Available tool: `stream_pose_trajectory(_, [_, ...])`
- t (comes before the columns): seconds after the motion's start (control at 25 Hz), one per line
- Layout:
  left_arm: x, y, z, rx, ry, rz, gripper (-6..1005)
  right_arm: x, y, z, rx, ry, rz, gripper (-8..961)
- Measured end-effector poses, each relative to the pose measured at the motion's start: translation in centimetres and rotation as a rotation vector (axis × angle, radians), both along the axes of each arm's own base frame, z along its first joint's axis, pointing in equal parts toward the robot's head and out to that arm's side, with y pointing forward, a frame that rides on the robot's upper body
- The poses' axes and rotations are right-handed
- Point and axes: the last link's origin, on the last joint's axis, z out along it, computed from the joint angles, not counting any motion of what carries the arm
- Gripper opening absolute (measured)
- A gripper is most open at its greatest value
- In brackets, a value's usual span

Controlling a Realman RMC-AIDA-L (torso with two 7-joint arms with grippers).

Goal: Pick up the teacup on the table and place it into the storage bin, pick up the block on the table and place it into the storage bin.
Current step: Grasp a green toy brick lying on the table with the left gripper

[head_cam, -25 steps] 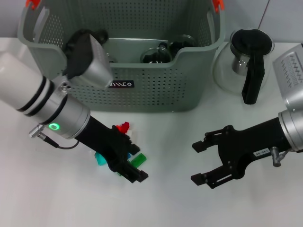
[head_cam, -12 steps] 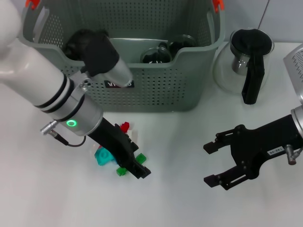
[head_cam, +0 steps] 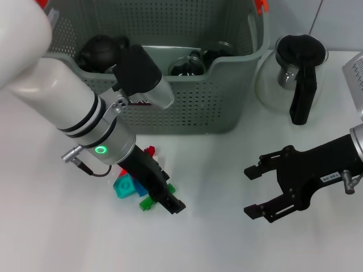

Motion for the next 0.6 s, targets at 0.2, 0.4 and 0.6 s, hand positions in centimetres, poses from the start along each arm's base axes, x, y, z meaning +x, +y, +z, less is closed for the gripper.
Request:
stream_pose_trajectory(0.2, [0.5,0.1,-0.3,0.012,0.018,0.024,824,-0.1,0.0,0.0,0.004,0.004,0.001,881])
stream_pose_trajectory(0.4, [1.1,0.3,-0.6,0.023,0.056,0.044,824,0.0,0.0,0.0,0.004,0.005,0.002,881])
stream_pose_trajectory(0.6, [1.2,0.6,-0.7,0.045,0.1,0.061,824,0.0,0.1,0.0,0.006,0.005,0.008,882])
